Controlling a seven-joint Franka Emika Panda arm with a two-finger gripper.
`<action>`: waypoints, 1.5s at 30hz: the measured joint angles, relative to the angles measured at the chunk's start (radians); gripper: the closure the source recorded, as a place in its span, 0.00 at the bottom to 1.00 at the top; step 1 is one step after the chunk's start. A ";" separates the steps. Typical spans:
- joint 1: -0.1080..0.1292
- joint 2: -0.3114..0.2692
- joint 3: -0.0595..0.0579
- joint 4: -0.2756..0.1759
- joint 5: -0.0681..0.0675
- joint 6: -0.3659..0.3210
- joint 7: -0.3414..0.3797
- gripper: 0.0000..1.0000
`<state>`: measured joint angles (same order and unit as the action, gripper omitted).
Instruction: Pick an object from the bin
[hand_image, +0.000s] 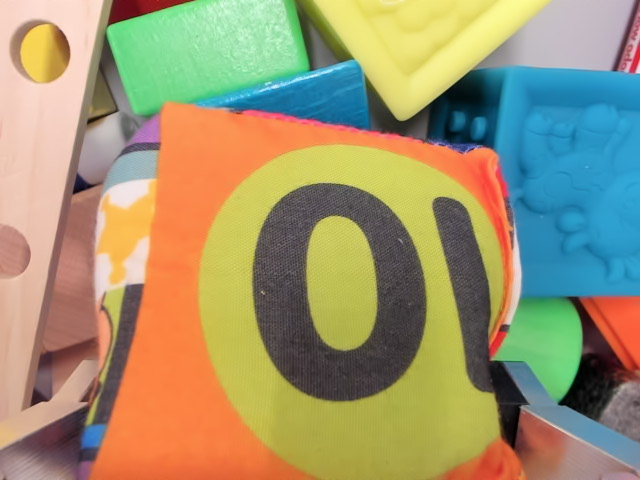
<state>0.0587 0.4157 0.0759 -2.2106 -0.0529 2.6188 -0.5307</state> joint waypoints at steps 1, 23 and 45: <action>0.000 -0.002 0.000 0.000 0.000 -0.002 0.000 1.00; -0.002 -0.137 0.005 -0.004 0.018 -0.130 -0.010 1.00; -0.002 -0.293 0.006 0.044 0.039 -0.331 -0.024 1.00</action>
<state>0.0564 0.1230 0.0820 -2.1667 -0.0143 2.2875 -0.5545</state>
